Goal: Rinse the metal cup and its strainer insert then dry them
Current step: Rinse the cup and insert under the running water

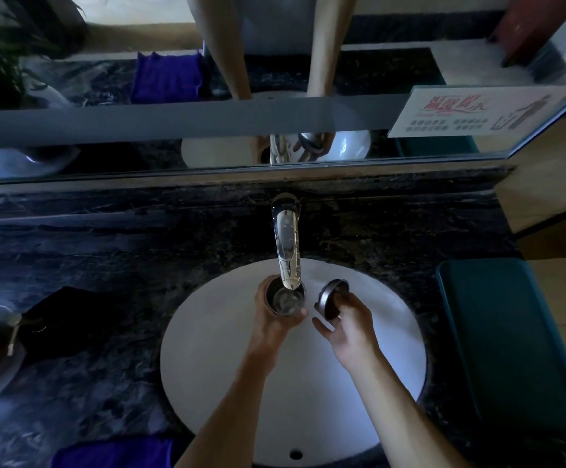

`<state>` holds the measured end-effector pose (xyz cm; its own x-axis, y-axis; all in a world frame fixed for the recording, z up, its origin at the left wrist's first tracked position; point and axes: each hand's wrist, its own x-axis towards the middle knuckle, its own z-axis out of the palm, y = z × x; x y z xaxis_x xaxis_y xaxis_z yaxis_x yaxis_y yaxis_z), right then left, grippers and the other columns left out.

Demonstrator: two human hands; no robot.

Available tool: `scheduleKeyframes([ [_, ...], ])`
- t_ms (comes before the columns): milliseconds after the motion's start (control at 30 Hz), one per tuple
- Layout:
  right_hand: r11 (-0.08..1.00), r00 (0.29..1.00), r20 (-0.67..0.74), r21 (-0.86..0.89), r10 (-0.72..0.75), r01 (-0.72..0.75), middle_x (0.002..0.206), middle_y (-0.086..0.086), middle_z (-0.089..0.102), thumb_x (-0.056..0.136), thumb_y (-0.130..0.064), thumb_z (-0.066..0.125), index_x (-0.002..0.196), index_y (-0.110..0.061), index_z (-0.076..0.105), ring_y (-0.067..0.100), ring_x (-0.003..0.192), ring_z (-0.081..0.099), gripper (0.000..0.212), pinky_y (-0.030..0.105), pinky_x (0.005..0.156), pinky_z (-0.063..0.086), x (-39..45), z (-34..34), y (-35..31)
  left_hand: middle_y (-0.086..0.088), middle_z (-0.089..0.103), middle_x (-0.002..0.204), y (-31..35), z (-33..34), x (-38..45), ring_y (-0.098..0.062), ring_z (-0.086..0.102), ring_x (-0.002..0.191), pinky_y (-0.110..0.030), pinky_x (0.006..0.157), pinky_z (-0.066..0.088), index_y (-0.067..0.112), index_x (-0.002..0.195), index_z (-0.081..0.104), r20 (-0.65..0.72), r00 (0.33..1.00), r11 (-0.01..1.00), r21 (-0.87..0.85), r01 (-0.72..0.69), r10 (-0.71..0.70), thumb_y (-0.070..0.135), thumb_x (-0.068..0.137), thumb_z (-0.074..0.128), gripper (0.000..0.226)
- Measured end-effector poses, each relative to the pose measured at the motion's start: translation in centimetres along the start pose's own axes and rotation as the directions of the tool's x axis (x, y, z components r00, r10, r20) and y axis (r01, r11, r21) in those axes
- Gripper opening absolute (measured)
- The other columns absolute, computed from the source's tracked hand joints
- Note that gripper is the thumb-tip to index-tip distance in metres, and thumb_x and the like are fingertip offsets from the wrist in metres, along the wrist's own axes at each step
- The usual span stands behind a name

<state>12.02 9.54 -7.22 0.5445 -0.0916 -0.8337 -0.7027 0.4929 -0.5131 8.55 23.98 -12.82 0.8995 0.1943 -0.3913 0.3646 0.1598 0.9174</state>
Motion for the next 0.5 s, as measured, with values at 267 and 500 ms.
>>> scheduleKeyframes([
  [267,1.000,0.979,-0.203,-0.002,-0.009,0.008,0.124,0.029,0.062,0.100,0.000,0.046,0.100,-0.006,0.063,0.044,0.110,0.064,0.018,0.034,0.062,0.054,0.4,-1.4,0.4,-0.016,0.069,0.115,-0.4,0.2,0.4,-0.032,0.067,0.104,-0.048,0.083,0.059,0.010,0.128,0.054,-0.067,0.998,0.999,0.045,0.003,0.000,-0.003,0.067,0.087,0.071],
  [500,1.000,0.979,-0.202,-0.015,-0.029,0.027,0.112,0.030,0.067,0.100,0.002,0.044,0.119,0.006,0.059,0.030,0.074,0.070,0.025,0.031,0.059,0.053,0.6,-2.0,0.6,-0.004,0.069,0.125,-1.1,0.2,-0.5,-0.020,0.066,0.115,-0.039,0.096,0.057,0.022,0.132,0.054,-0.041,0.998,0.996,0.078,0.040,-0.037,-0.001,0.065,0.092,0.080],
])
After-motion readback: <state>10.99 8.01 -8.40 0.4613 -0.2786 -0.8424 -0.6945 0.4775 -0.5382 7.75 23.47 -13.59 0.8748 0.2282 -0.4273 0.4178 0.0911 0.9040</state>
